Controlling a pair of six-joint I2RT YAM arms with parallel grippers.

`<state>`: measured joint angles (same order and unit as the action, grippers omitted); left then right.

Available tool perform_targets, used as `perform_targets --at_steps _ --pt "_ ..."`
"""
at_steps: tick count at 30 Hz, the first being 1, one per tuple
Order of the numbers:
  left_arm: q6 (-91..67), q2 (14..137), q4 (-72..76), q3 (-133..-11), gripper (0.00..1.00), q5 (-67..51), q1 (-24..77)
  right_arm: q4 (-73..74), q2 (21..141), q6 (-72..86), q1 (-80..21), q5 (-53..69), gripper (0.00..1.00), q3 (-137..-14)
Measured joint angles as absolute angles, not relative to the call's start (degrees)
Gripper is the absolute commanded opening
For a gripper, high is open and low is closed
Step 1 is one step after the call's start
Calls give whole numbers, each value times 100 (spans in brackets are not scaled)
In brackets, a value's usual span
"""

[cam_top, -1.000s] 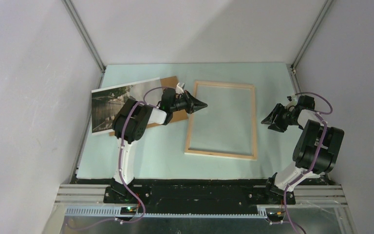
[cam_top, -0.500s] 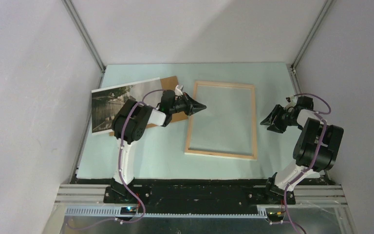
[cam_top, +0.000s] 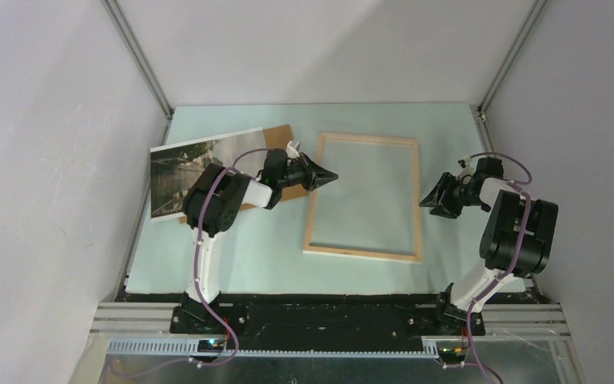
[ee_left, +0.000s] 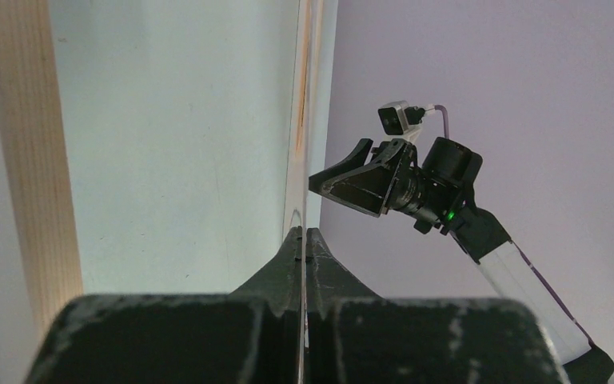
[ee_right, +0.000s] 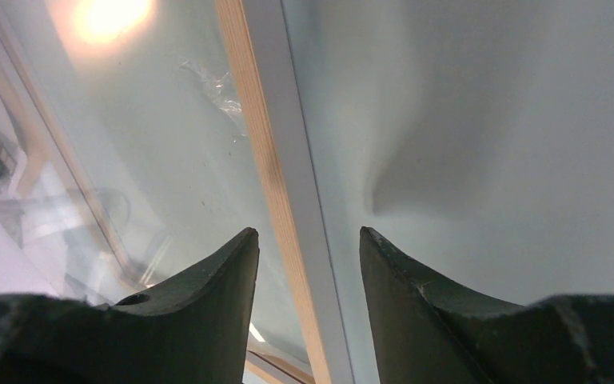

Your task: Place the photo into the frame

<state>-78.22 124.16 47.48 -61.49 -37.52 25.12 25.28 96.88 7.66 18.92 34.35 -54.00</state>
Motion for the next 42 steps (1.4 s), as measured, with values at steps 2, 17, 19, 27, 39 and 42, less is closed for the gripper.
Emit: perform_targets --at_steps 2,17,19,27,39,42 --pt "-7843 12416 4751 -6149 0 -3747 2512 2510 9712 768 1841 3439 53 -5400" --pt "-7872 12420 4748 -6206 0 -3754 2541 2449 9848 766 1568 3544 52 -5400" --pt "-7889 12420 4751 -6235 0 -3758 2558 2443 9861 766 1542 3546 52 -5400" --pt "-7915 12460 4724 -6281 0 -3754 2580 2408 9920 749 1474 3553 52 -5400" --pt "-7942 12462 4421 -6278 0 -3697 2580 2405 9924 744 1485 3553 52 -5400" --pt "-7907 12462 4316 -6281 0 -3699 2580 2405 9924 744 1485 3553 52 -5400"
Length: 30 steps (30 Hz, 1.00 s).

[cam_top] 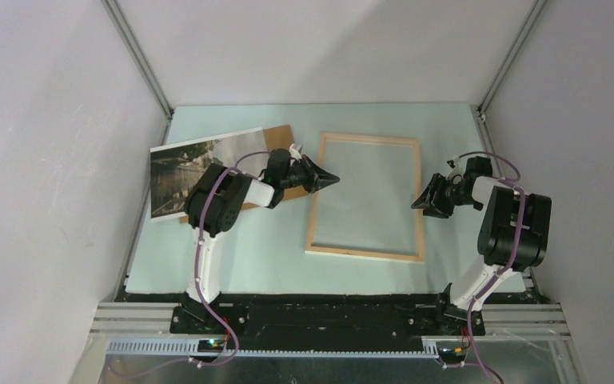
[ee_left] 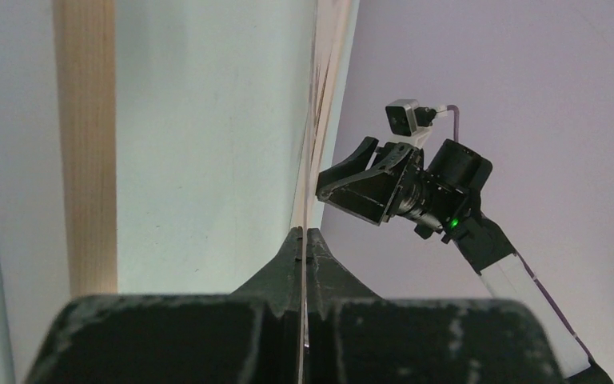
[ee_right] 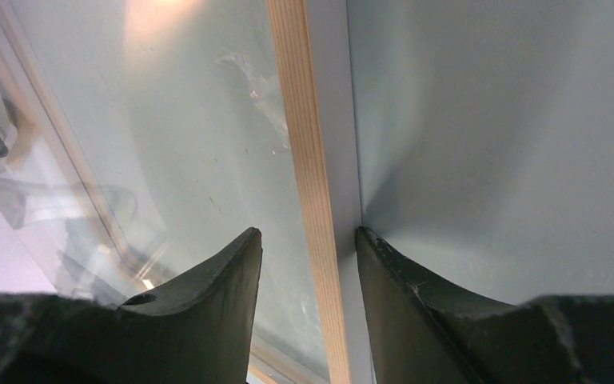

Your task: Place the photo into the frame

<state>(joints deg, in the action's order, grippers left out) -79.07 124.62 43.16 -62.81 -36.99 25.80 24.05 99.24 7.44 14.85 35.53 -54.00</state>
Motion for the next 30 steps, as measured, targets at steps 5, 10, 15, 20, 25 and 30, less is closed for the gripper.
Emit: perform_targets --at_steps 5,10,15,20,25,30 --pt "-7894 12462 4141 -6281 0 -3719 2626 2408 9937 742 1496 3559 52 -5400" --pt "-7852 12462 4045 -6283 0 -3719 2626 2408 9944 740 1503 3573 52 -5400" --pt "-7741 12460 3903 -6344 0 -3721 2626 2408 9944 740 1509 3577 52 -5400" --pt "-7540 12460 3675 -6429 0 -3721 2626 2408 9944 727 1511 3583 53 -5400" --pt "-7332 12462 3411 -6541 0 -3723 2626 2405 9944 727 1518 3601 54 -5400" --pt "-7133 12460 3148 -6663 0 -3723 2626 2405 9944 725 1518 3603 54 -5400"
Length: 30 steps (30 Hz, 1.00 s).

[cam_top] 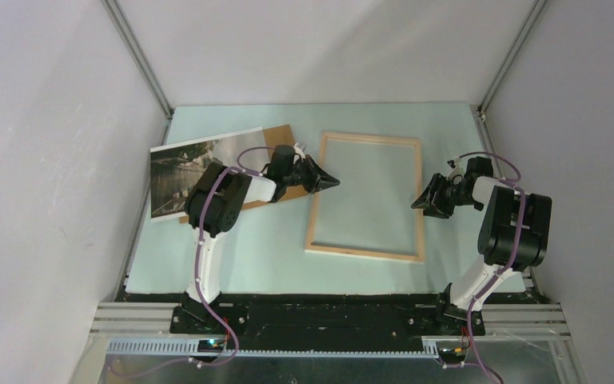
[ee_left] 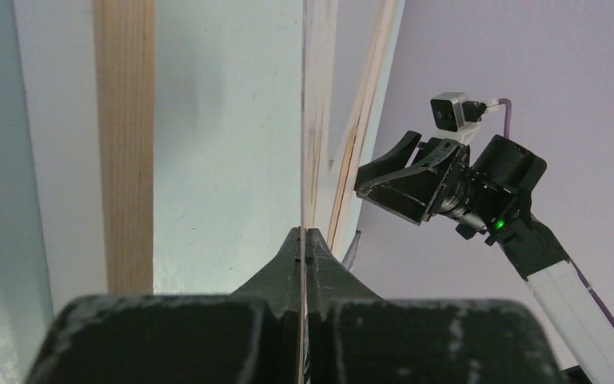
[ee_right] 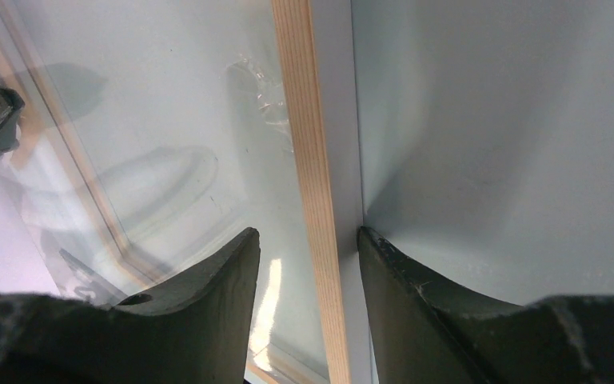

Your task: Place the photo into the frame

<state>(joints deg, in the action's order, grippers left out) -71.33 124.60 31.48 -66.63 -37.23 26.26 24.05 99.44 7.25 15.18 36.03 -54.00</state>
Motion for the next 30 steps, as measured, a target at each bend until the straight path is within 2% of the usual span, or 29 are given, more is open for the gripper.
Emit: perform_targets --at_steps 18,30 --pt "-6573 12460 2410 -6923 0 -3612 2663 2445 9915 729 1444 3371 55 -5448" --pt "-6296 12462 2071 -7054 0 -3579 2731 2349 10110 816 1490 2576 54 -6206"
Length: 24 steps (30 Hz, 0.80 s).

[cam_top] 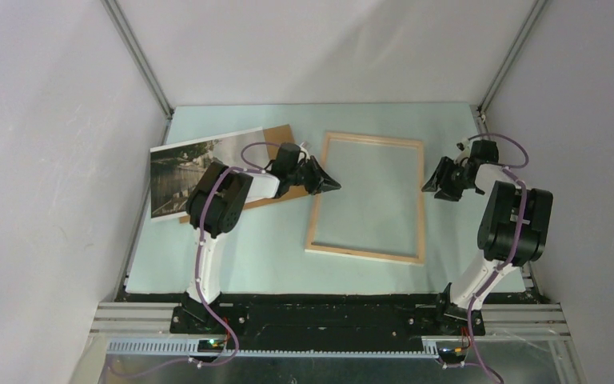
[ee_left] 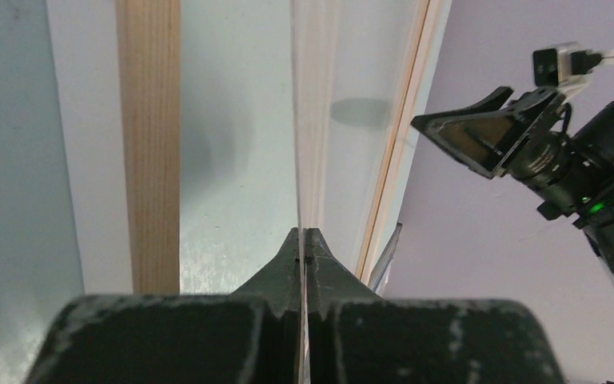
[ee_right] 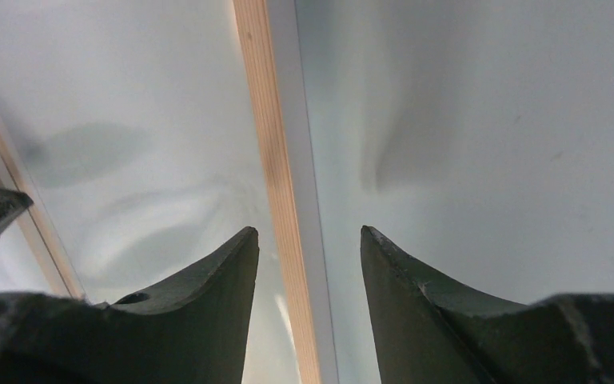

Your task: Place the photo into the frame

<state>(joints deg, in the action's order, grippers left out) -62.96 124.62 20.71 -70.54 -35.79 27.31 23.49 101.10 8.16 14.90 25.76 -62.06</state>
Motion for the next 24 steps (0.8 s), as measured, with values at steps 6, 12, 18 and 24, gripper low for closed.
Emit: perform_targets --at_steps 6,12,18,24 --pt "-6200 12460 1909 -7083 0 -3527 2764 2248 10466 899 1426 2434 53 -6657" --pt "-6139 12462 1865 -7094 0 -3505 2770 2200 10888 954 1256 2338 53 -7008" --pt "-6128 12460 1817 -7126 0 -3507 2773 2191 11034 1015 1070 2333 51 -7107" --pt "-6045 12460 1732 -7170 0 -3507 2773 2171 11115 1057 982 2322 40 -7161"
